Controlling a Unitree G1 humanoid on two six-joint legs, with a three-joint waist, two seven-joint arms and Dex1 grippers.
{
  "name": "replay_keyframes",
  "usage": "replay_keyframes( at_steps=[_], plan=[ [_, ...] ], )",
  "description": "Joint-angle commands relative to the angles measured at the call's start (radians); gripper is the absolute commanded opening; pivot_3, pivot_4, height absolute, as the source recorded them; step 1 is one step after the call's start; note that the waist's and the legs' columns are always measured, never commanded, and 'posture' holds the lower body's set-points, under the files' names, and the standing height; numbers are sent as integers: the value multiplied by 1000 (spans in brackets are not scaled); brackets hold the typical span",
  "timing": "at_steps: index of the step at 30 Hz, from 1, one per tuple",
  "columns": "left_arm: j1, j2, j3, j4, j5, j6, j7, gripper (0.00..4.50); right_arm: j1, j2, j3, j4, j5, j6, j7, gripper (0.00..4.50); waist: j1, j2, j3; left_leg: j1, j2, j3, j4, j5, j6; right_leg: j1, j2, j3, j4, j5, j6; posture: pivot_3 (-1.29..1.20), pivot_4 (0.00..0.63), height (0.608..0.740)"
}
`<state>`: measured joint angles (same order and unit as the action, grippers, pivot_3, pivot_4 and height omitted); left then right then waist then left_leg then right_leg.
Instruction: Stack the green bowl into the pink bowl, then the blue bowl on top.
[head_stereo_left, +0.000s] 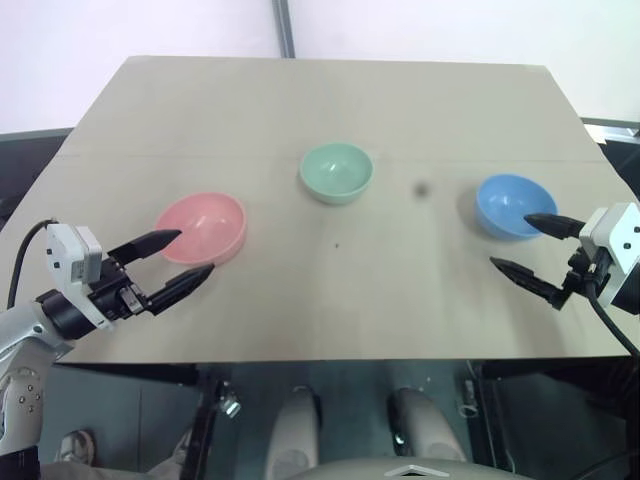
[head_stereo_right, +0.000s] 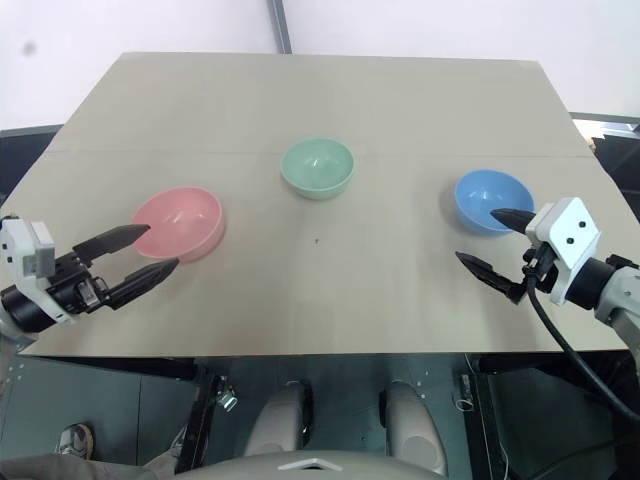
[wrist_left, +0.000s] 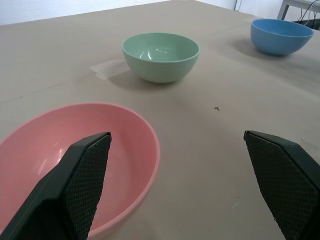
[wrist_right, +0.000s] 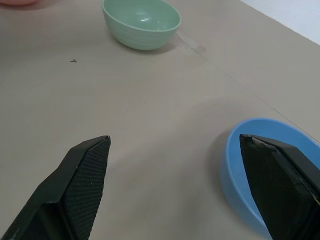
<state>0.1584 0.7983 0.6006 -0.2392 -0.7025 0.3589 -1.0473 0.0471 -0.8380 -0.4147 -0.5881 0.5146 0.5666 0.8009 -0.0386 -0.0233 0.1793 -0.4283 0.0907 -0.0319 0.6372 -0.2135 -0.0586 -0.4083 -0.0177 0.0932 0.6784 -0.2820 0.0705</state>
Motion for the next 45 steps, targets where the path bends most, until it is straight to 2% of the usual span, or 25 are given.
replay_keyframes(
  at_steps=[1, 11, 17, 19, 21, 23, 25, 27, 33, 36, 39, 40, 41, 43, 45],
  plan=[
    [-14, 22, 23, -27, -25, 17, 3, 4500, -12, -14, -30, -12, 11, -9, 0, 4478, 0, 0, 0, 0, 0, 0, 0, 0, 0, 0, 0, 0, 0, 0, 0, 0, 150, 740],
    [-77, 27, -10, -126, -100, 133, 76, 4500, -58, -2, 35, -2, -5, -19, -29, 4478, -1, 0, 0, 0, 0, 0, 0, 0, 0, 0, 0, 0, 0, 0, 0, 0, 150, 740],
    [-114, 23, -44, -181, -114, 198, 153, 4500, -172, 21, 189, -14, -22, -21, -41, 4478, -2, 0, 0, 1, 0, 0, 1, 0, 0, 0, 0, 0, 2, 0, 0, 0, 150, 740],
    [-112, 40, -70, -221, -5, 186, 236, 4500, -216, 38, 235, -17, 32, -6, -1, 4478, -2, 0, 0, 0, 0, 0, 1, 0, 0, 0, 0, 0, 1, 0, 0, 0, 150, 740],
    [-103, 94, -81, -271, 46, 243, 287, 4500, -241, 45, 252, -19, 98, 10, 49, 4478, -1, 0, 0, 0, 0, -1, 1, 0, 0, 0, 0, 0, 1, 0, 0, 0, 150, 740],
    [-94, 193, -85, -306, 78, 332, 298, 4500, -255, 32, 254, -28, 150, 16, 101, 4478, 1, 0, 0, -1, 0, -1, 1, 0, 0, 0, 0, 0, 1, 0, 0, 0, 150, 740],
    [-98, 309, -122, -322, 146, 369, 289, 4500, -262, 26, 254, -36, 172, 20, 119, 4478, 3, 0, 0, -1, 0, -1, 1, 0, 0, 0, 0, -1, 0, 0, 0, 0, 150, 740],
    [-112, 377, -167, -329, 199, 382, 297, 4500, -265, 31, 265, -39, 165, 11, 113, 4478, 4, 0, 0, -1, 0, -1, 1, 0, 0, 0, 0, -1, 0, 0, 0, 0, 150, 740],
    [-107, 495, -315, -376, 326, 461, 327, 4500, -265, 37, 290, -35, 134, -15, 102, 4478, -2, 1, 0, -1, 0, 0, 0, 0, 0, -1, 0, -1, 1, 0, 0, 0, 150, 740],
    [-124, 512, -405, -399, 383, 496, 355, 4500, -264, 38, 290, -35, 124, -22, 96, 4478, -1, 1, 1, -1, 0, 0, 0, 0, 0, -1, 0, 0, 1, 0, 0, 0, 150, 740],
    [-163, 492, -455, -405, 405, 519, 372, 3683, -258, 38, 285, -42, 121, -23, 85, 4500, 1, 1, 1, -1, 0, 0, 0, 0, 0, -1, 0, -1, 1, 0, 0, 0, 150, 740],
    [-176, 488, -469, -401, 414, 516, 373, 3159, -252, 36, 281, -45, 119, -25, 83, 4500, 1, 1, 1, -1, 0, 0, 0, 0, 0, -1, 0, -1, 1, 0, 0, 0, 150, 740],
    [-184, 488, -479, -398, 421, 510, 368, 2926, -246, 35, 279, -48, 119, -26, 80, 4500, 2, 1, 1, -1, 0, 0, 0, 0, 0, -1, 0, -1, 1, 0, 0, 0, 150, 740],
    [-198, 483, -488, -385, 430, 507, 362, 1858, -237, 36, 276, -54, 116, -27, 72, 4500, 3, 1, 1, -1, 0, 0, 0, 0, 0, -1, 0, -1, 1, 0, 0, 0, 150, 740],
    [-206, 483, -496, -372, 436, 488, 342, 1338, -231, 38, 275, -57, 110, -30, 64, 4500, 3, 1, 1, -1, 0, 0, 0, 0, 0, -1, 0, -1, 1, 0, 0, 0, 150, 740]
  ],
)
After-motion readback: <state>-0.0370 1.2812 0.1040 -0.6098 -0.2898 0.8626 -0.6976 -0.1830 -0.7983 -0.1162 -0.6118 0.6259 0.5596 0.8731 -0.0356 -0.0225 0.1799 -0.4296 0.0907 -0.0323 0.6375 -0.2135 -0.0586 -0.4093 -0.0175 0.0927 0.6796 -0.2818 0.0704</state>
